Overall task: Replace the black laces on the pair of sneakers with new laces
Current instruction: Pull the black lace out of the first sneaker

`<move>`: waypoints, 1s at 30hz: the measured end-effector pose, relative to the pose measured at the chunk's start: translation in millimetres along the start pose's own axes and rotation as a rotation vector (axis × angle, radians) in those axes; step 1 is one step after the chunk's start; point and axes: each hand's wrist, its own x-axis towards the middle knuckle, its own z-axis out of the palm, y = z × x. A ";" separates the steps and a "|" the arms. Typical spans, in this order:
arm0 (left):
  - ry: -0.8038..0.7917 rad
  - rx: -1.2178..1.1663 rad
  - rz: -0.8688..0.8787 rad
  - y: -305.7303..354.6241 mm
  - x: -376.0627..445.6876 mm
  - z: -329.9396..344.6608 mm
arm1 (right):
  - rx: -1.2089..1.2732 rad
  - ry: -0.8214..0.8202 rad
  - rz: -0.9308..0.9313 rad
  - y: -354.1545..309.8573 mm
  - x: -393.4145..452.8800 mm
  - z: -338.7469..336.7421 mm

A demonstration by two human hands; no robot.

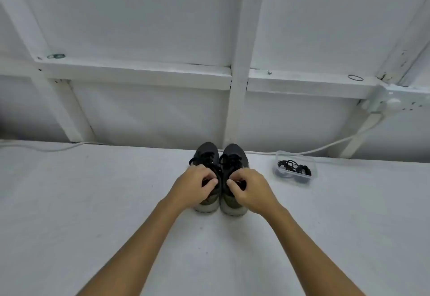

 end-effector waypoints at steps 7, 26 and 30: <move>-0.058 0.023 -0.045 -5.4 -12.0 16.4 | -0.041 0.022 0.047 7.8 -11.3 21.0; 0.109 -0.313 -0.258 -22.1 -28.5 50.7 | 0.493 0.194 0.338 -1.2 -41.5 30.8; 0.116 -0.332 -0.264 -21.8 -22.2 52.8 | 0.532 0.157 0.349 -4.0 -38.9 31.7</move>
